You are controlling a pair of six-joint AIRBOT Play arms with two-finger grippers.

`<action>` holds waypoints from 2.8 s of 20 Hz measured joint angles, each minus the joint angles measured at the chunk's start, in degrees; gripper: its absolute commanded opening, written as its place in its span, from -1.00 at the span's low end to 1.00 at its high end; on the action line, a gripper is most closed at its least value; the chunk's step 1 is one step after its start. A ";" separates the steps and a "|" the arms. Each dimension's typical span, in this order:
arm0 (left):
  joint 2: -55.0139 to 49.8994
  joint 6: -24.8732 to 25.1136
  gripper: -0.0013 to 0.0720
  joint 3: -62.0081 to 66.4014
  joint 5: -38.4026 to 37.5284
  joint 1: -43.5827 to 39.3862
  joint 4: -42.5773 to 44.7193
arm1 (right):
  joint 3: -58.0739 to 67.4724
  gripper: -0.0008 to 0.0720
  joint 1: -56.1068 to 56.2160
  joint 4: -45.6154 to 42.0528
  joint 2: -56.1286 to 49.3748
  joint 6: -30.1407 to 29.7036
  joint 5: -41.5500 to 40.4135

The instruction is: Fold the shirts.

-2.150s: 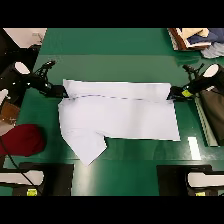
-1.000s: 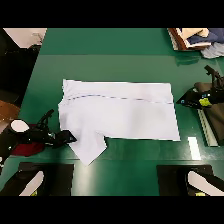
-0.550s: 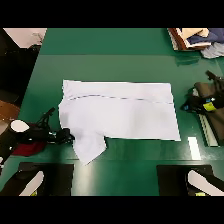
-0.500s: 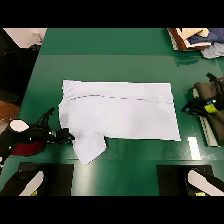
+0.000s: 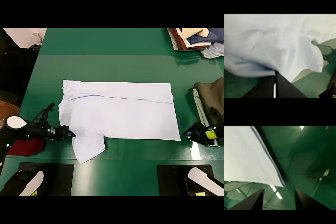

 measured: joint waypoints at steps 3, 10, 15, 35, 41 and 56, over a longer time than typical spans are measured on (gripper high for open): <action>0.00 0.17 -0.91 0.07 -0.07 0.00 -0.13 | -1.70 -0.01 0.31 2.40 -2.95 -1.29 -1.60; 0.15 0.24 -0.91 0.44 -1.66 0.00 0.83 | -2.75 -0.93 6.69 3.08 -3.37 -2.16 -5.42; 5.92 -1.62 -0.91 1.62 -5.64 0.00 3.67 | -2.71 -0.93 7.65 0.81 6.32 -2.08 -2.45; -3.28 0.28 -0.90 19.06 8.17 -0.02 4.74 | 19.37 -0.93 21.94 -6.69 2.21 7.87 -3.76; -19.54 4.04 -0.90 29.03 17.99 -0.07 4.61 | 32.94 -0.93 25.51 -6.56 -15.19 9.62 -6.36; -30.27 8.98 -0.89 38.95 19.10 -0.02 -0.50 | 52.22 0.15 22.14 4.26 -31.54 8.55 -3.63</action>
